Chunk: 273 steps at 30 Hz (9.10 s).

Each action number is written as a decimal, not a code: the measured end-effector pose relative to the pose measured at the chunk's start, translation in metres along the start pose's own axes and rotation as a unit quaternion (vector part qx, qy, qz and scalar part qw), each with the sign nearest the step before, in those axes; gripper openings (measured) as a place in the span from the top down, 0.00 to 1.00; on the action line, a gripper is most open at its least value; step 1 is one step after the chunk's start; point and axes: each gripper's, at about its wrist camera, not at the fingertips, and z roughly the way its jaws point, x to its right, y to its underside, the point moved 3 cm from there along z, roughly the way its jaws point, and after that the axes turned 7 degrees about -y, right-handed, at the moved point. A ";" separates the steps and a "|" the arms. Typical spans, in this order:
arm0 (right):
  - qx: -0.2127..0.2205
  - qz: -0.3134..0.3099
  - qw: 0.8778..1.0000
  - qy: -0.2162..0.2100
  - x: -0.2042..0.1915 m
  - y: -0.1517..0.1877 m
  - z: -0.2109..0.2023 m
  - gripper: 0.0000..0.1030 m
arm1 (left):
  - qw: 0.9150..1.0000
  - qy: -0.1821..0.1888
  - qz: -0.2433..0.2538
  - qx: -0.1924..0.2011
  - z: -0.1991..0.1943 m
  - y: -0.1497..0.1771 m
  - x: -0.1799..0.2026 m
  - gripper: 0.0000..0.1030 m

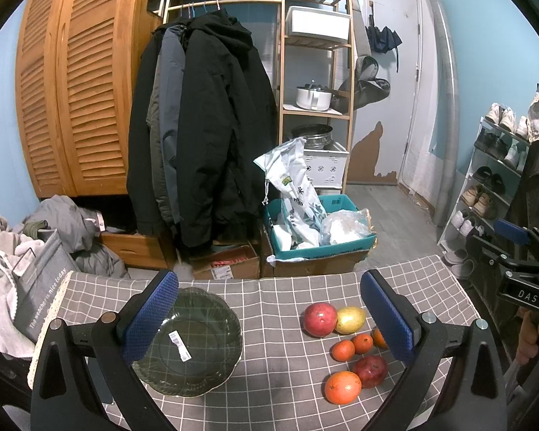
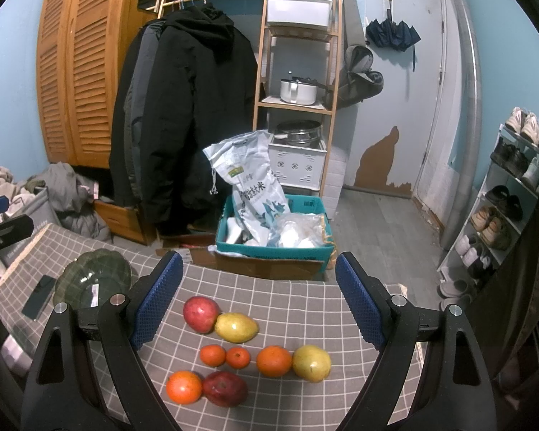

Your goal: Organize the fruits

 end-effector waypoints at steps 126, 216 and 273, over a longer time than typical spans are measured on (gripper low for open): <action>-0.369 0.084 0.923 -0.074 -0.025 0.207 0.174 0.17 | 0.929 0.068 0.052 -0.361 0.187 0.211 0.059 0.38; -0.218 -0.037 0.965 -0.144 -0.208 0.032 0.226 0.26 | 0.970 -0.027 -0.117 -0.214 0.147 0.098 -0.160 0.38; -0.329 -0.029 0.925 -0.189 -0.255 0.095 0.323 0.26 | 0.932 -0.102 -0.155 -0.312 0.213 0.175 -0.210 0.15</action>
